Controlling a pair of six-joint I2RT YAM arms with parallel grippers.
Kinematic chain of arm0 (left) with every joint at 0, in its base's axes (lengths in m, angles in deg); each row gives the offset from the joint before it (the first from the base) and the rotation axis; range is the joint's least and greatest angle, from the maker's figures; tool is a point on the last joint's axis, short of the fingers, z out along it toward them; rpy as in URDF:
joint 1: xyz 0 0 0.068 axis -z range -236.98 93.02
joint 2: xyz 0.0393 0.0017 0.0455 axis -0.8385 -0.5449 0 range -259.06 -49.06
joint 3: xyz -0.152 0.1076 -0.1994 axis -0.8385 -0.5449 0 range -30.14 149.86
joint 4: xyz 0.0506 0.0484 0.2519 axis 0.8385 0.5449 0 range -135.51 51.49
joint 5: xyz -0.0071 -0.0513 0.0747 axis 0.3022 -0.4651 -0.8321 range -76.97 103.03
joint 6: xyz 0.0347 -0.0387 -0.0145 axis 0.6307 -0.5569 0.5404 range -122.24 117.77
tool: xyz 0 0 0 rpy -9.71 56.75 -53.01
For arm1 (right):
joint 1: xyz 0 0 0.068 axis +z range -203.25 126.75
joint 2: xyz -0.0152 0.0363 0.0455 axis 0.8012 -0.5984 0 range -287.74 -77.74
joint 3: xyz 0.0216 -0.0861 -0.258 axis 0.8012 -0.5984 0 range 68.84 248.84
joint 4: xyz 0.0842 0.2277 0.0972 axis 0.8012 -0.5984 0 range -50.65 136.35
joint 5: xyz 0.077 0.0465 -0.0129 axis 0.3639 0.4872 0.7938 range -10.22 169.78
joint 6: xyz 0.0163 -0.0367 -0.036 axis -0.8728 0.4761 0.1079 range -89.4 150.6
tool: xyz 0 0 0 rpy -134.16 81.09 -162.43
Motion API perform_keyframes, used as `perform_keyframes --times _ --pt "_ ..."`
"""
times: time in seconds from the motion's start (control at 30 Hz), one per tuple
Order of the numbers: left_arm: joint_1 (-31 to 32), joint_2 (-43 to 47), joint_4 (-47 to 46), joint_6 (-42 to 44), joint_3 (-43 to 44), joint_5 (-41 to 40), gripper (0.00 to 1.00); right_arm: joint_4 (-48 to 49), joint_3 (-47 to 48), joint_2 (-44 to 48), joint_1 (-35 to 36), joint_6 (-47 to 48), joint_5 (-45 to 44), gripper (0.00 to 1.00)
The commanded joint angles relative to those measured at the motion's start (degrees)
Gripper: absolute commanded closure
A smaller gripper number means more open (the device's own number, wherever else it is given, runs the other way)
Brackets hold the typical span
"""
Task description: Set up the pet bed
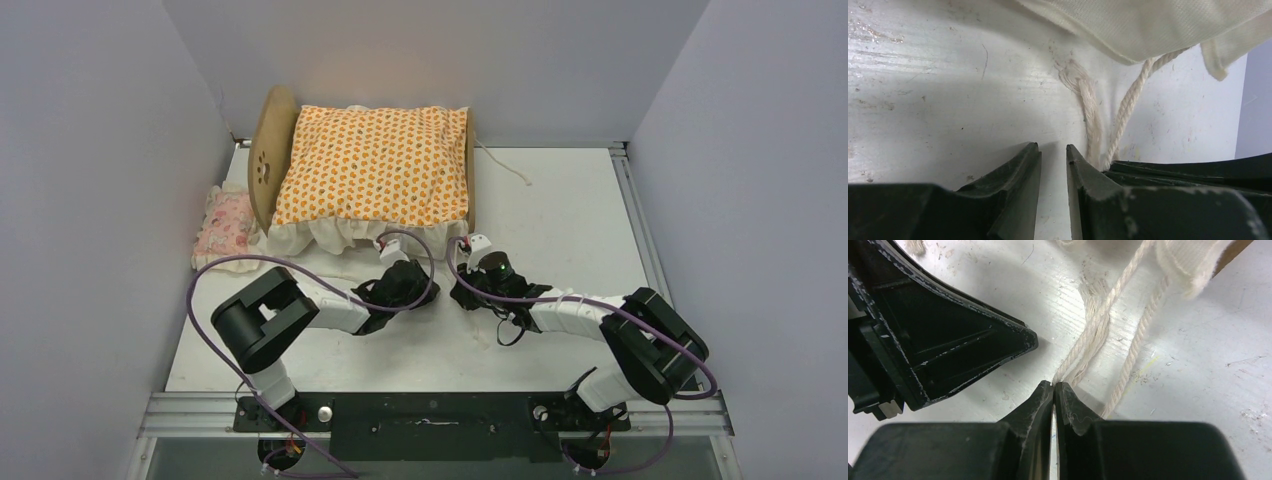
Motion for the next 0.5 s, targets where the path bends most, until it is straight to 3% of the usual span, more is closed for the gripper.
perform_keyframes --times 0.0,0.47 --pt "-0.31 1.52 1.81 -1.06 0.01 0.94 0.74 0.77 0.24 -0.88 0.52 1.52 3.55 0.95" --pt "-0.44 -3.98 1.35 -0.04 9.68 5.08 0.64 0.96 0.37 -1.04 0.51 2.67 4.14 0.95"
